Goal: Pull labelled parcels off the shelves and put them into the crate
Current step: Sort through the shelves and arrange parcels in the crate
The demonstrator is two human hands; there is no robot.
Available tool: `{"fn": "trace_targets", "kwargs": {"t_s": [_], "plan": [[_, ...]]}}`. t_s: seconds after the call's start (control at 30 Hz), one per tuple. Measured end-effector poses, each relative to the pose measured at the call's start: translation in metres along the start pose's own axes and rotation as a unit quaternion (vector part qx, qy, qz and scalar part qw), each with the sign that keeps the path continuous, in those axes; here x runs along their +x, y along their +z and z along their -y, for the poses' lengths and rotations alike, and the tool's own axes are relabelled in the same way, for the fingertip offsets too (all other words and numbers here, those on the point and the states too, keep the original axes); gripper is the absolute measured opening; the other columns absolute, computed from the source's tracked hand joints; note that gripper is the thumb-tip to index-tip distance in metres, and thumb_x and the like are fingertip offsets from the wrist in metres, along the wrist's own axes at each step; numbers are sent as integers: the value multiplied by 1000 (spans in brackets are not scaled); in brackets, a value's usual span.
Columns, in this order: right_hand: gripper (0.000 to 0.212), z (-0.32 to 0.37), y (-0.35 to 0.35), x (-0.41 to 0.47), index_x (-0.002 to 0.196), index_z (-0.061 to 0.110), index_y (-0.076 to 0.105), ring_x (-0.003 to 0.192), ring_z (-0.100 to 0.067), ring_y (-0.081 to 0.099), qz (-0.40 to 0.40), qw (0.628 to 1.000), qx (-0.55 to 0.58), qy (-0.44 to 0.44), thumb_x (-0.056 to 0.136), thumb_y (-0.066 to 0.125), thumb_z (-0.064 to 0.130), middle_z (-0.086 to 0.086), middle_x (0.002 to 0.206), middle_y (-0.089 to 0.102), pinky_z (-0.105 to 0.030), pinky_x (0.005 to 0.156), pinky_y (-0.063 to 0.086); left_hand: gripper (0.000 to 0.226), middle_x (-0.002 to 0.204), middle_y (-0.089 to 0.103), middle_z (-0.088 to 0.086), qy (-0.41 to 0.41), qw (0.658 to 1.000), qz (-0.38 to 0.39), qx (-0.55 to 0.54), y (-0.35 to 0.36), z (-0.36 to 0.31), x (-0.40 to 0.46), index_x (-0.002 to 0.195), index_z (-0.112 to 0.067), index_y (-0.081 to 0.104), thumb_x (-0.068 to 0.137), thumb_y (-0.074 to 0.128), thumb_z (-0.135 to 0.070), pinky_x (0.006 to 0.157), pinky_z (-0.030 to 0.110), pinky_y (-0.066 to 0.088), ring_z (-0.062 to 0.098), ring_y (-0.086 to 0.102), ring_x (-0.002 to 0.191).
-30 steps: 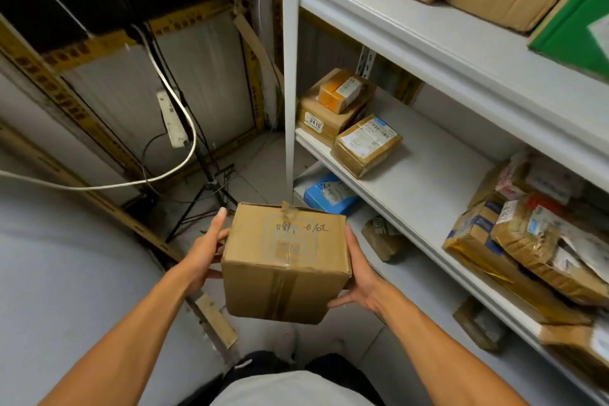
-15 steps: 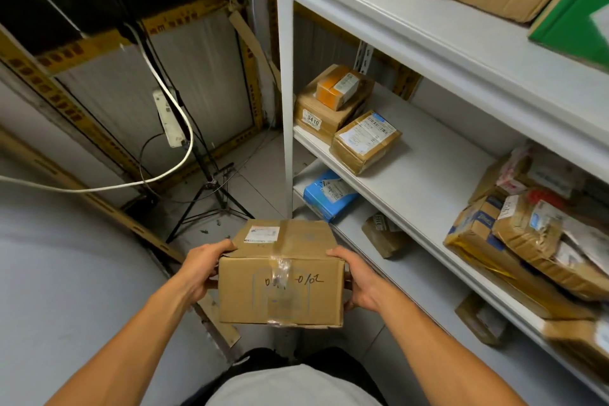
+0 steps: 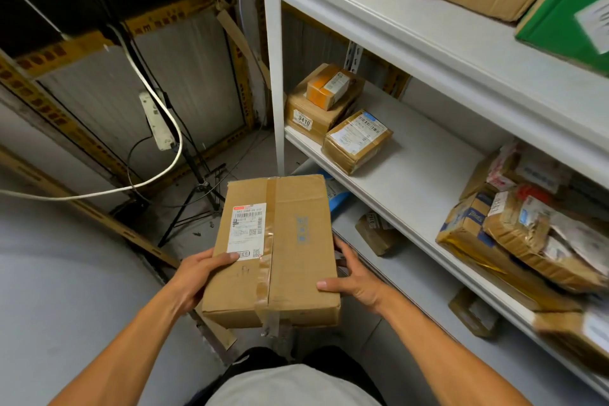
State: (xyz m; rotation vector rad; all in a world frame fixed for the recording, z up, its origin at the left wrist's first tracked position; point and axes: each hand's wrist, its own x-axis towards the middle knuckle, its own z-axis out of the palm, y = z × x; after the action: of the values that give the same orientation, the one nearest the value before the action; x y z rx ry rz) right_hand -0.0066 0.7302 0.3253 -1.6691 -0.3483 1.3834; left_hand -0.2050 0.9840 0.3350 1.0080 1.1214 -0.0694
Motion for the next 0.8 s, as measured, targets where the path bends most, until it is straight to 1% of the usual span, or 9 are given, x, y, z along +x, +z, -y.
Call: {"fn": "trace_targets", "kwargs": {"t_s": [0.13,0.23,0.37,0.47,0.57,0.63,0.73,0.77,0.8], "plan": [[135,1,8,-12,154,48,15,143,-15,25,-44,996,-49,-51,45,95,61,13,147,24,-52,121,26,40,110,75,16,25,999,14,-17,0,-1,1,118,-8,70,79,76,-13,82,41,59,32,73,97],[136,7,11,-19,157,40,10,143,-12,23,-68,989,-90,-90,48,91,58,13,144,21,-41,123,23,45,110,75,14,46,999,23,-17,0,-7,-1,119,-8,68,76,75,-13,76,39,58,30,73,95],[139,15,12,-28,159,33,7,142,-8,23,-99,980,-117,-128,49,88,58,15,146,18,-32,122,22,37,107,76,11,88,996,33,-5,2,-22,-5,117,-10,69,81,72,-7,66,31,60,23,75,86],[135,20,12,-37,156,40,7,137,1,24,-115,976,-103,-156,48,86,58,19,145,16,-13,112,24,34,103,77,9,119,991,56,11,8,-41,-13,113,-12,69,80,73,-6,65,29,60,19,76,82],[119,27,11,-51,142,53,10,125,28,19,-147,965,-103,-193,49,84,58,29,140,13,8,94,23,51,107,76,10,153,984,83,40,18,-65,-21,116,-11,70,67,85,-12,66,32,61,22,76,85],[116,30,8,-60,140,54,12,125,29,19,-182,956,-94,-212,50,84,57,24,142,15,7,95,25,48,106,77,9,176,978,101,56,29,-84,-24,118,-12,69,71,79,-11,64,30,61,22,76,86],[123,28,0,-71,149,47,15,139,2,27,-243,936,-77,-243,49,86,59,16,144,22,-14,112,30,46,111,76,6,201,965,141,91,57,-114,-25,122,-17,68,77,75,-13,78,40,62,26,74,97],[124,27,-3,-75,150,46,16,141,-3,27,-258,930,-70,-252,49,86,58,17,144,22,-14,113,30,45,112,76,6,208,960,151,106,68,-124,-24,123,-19,68,79,75,-13,82,44,60,27,74,99],[124,27,-6,-79,148,48,14,141,-2,26,-270,926,-66,-256,48,87,57,21,144,20,-8,110,28,43,111,76,5,216,955,159,124,81,-134,-22,124,-20,69,81,75,-14,83,44,58,26,74,99]]}}
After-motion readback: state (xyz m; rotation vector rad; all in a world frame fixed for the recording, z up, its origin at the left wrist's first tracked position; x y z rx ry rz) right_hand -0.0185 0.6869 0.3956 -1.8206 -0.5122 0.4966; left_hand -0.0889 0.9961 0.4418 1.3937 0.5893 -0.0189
